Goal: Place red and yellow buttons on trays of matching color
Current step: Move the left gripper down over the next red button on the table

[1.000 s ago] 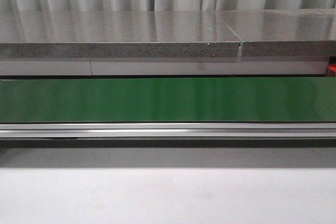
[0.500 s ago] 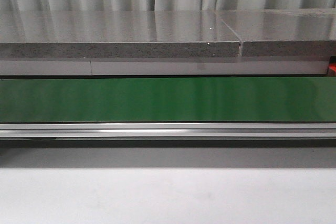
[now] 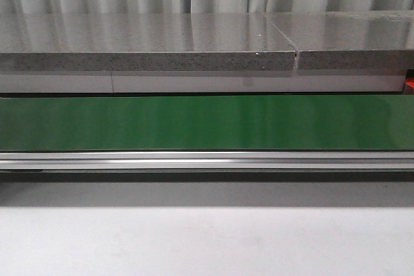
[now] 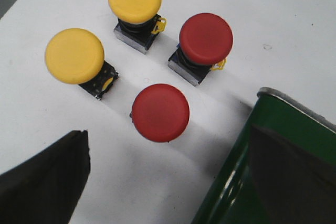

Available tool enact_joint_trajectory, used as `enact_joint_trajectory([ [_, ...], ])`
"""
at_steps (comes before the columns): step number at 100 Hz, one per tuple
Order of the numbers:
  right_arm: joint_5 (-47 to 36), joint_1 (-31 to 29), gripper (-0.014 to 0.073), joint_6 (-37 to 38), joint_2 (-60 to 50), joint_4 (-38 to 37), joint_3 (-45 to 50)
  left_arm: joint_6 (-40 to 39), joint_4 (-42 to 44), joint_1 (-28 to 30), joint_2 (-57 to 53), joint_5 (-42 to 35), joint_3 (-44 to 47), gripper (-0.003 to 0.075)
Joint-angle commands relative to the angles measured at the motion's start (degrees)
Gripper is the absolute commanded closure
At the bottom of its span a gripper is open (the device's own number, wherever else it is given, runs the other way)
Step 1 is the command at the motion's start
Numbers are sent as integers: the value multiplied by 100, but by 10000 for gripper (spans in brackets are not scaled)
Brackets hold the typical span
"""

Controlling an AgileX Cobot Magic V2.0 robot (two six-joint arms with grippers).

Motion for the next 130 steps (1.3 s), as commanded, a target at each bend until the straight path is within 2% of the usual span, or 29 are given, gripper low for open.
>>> enact_joint_trajectory([
  [1,-342,4,660,-55,-6,115,-138,-53,-18,9,-36,-234,-280,120],
  [84,-342,4,660,-55,-6,115,-138,-45,-9,312,958,-492,-430,135],
  [93,-342,4,660,-55,-6,115,-138,-45,-9,312,958,-535,-430,213],
  [117,-342,4,660,-55,-6,115,-138,-31,-9,312,931,-455,-430,587],
  [130,-342,4,660,-55,-6,115,-138,68,-22,301,792,-342,-430,727],
])
